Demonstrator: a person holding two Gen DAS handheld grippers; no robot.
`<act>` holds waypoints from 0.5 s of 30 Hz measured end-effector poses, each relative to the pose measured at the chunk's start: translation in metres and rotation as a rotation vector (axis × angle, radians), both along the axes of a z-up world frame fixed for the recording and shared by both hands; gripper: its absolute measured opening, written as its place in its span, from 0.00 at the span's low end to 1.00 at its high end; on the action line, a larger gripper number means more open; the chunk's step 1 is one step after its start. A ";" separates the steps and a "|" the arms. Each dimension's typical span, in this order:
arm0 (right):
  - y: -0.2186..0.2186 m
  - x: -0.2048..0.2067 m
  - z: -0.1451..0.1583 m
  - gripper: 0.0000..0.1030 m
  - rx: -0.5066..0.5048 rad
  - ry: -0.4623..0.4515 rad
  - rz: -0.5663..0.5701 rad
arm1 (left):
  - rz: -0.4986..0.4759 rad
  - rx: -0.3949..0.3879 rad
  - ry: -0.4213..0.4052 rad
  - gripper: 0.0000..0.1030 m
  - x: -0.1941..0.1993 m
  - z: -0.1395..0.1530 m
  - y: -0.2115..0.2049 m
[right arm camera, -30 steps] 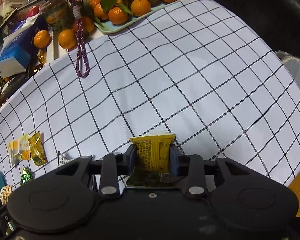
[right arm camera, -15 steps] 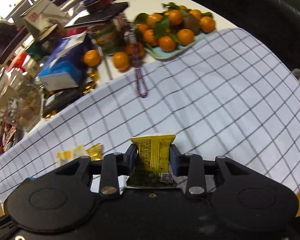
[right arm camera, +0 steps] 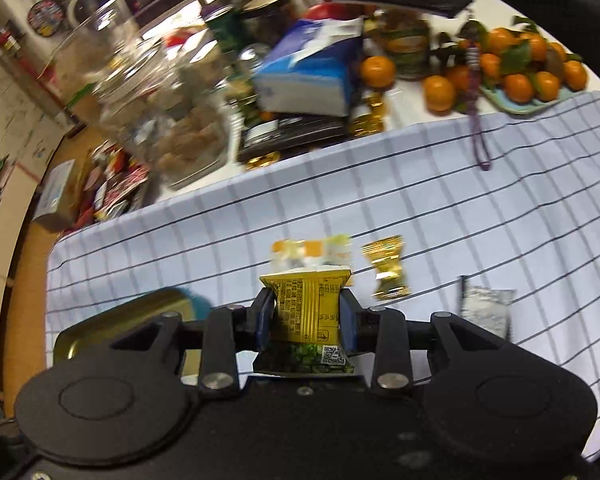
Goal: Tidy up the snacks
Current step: 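Carry the heart-print packet and pea packet over the gold tray and release both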
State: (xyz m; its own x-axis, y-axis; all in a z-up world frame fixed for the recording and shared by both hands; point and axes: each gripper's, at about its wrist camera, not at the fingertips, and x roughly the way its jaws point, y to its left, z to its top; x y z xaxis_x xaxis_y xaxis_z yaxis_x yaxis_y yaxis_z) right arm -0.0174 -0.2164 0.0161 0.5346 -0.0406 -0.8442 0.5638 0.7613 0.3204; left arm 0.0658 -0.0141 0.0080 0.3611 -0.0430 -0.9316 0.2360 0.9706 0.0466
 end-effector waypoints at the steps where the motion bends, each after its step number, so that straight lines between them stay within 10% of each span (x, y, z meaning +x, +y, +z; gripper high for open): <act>1: 0.008 0.003 0.002 0.35 0.004 -0.006 0.013 | 0.013 0.000 0.000 0.39 0.002 0.000 0.006; 15: 0.079 0.034 0.008 0.35 0.025 -0.061 0.176 | 0.155 0.031 0.023 0.40 0.018 -0.012 0.075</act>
State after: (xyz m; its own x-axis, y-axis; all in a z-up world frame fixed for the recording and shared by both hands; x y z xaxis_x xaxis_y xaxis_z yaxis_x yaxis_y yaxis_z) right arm 0.0165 -0.1374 0.0237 0.5818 0.0787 -0.8095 0.4012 0.8380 0.3698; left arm 0.0835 0.0613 -0.0041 0.3392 0.0403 -0.9398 0.0845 0.9937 0.0731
